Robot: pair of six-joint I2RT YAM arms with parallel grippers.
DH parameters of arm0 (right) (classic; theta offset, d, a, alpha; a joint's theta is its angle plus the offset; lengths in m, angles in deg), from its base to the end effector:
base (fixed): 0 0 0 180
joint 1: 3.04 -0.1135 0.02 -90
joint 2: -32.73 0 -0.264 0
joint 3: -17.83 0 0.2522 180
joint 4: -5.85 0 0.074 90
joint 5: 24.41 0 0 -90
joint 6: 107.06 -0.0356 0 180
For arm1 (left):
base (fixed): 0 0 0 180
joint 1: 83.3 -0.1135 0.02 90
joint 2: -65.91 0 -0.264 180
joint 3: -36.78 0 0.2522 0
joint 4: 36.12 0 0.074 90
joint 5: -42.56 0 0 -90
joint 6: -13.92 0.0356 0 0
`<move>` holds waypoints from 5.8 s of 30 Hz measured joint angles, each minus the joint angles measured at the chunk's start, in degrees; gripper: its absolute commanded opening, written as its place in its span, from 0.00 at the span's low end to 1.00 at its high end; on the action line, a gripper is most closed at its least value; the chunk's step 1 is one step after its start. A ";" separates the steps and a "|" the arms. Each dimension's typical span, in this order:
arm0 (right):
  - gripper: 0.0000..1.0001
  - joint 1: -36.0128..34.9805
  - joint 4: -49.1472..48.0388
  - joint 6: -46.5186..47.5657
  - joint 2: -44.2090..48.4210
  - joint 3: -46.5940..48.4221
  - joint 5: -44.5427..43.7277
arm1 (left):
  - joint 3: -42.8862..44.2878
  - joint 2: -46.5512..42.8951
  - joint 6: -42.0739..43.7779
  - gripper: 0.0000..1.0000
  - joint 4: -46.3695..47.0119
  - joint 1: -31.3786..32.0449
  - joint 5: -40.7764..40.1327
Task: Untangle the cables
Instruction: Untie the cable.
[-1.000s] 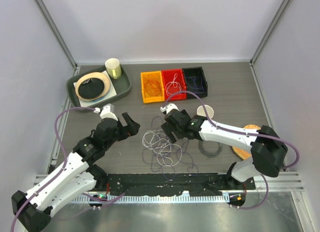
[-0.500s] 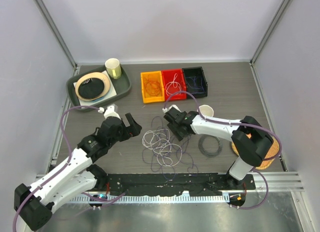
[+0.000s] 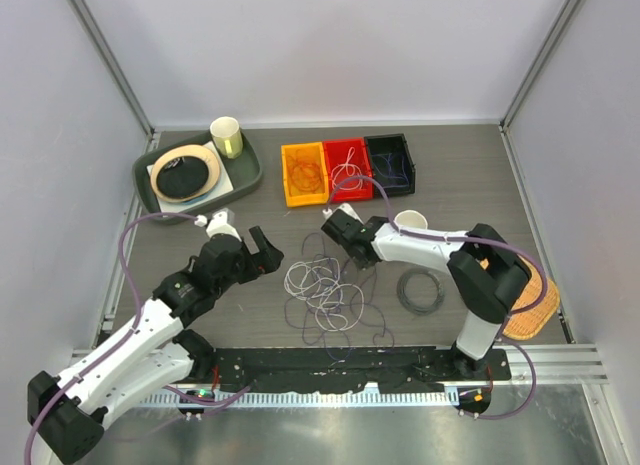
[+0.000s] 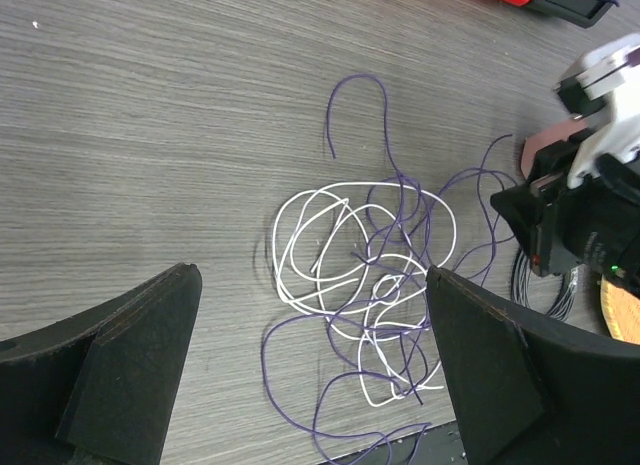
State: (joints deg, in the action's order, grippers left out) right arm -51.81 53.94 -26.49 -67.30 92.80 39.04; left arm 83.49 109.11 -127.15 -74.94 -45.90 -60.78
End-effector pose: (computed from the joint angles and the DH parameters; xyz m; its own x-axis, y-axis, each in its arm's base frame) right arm 0.2262 0.2340 0.1653 -0.7185 -0.5975 -0.3560 -0.4761 0.7957 -0.3745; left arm 0.1384 -0.0955 0.2469 -0.6319 -0.4697 -0.6165 -0.0798 0.8307 -0.5510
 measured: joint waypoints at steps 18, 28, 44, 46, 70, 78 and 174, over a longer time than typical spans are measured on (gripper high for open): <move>0.01 -0.92 -19.58 3.15 40.35 8.02 10.73 | -0.11 0.83 0.11 1.00 2.97 0.00 3.72; 0.01 -0.98 -27.30 3.56 41.72 14.45 21.33 | -1.20 -0.20 0.76 1.00 5.66 0.00 7.91; 0.01 -0.98 -27.08 -2.95 37.35 12.70 30.75 | -4.87 5.60 3.43 0.99 33.40 0.02 30.71; 0.01 -0.98 -27.06 -3.52 37.35 12.70 31.30 | -4.42 8.46 3.74 0.94 36.61 0.11 32.81; 0.01 -0.98 -26.58 -6.84 38.75 12.70 34.14 | -1.79 3.72 13.35 0.80 34.47 3.13 26.58; 0.01 -0.98 -27.23 -7.80 39.76 12.70 35.15 | -3.87 -2.40 16.15 0.78 32.48 3.13 24.22; 0.67 -5.64 -59.98 6.86 16.94 -5.53 43.34 | 43.01 10.23 15.56 0.00 -3.19 7.08 -4.90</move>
State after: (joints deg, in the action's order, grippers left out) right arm -57.45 -6.03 -19.63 -50.36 87.27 82.39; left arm 126.50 119.34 -111.59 -78.13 -38.81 -65.68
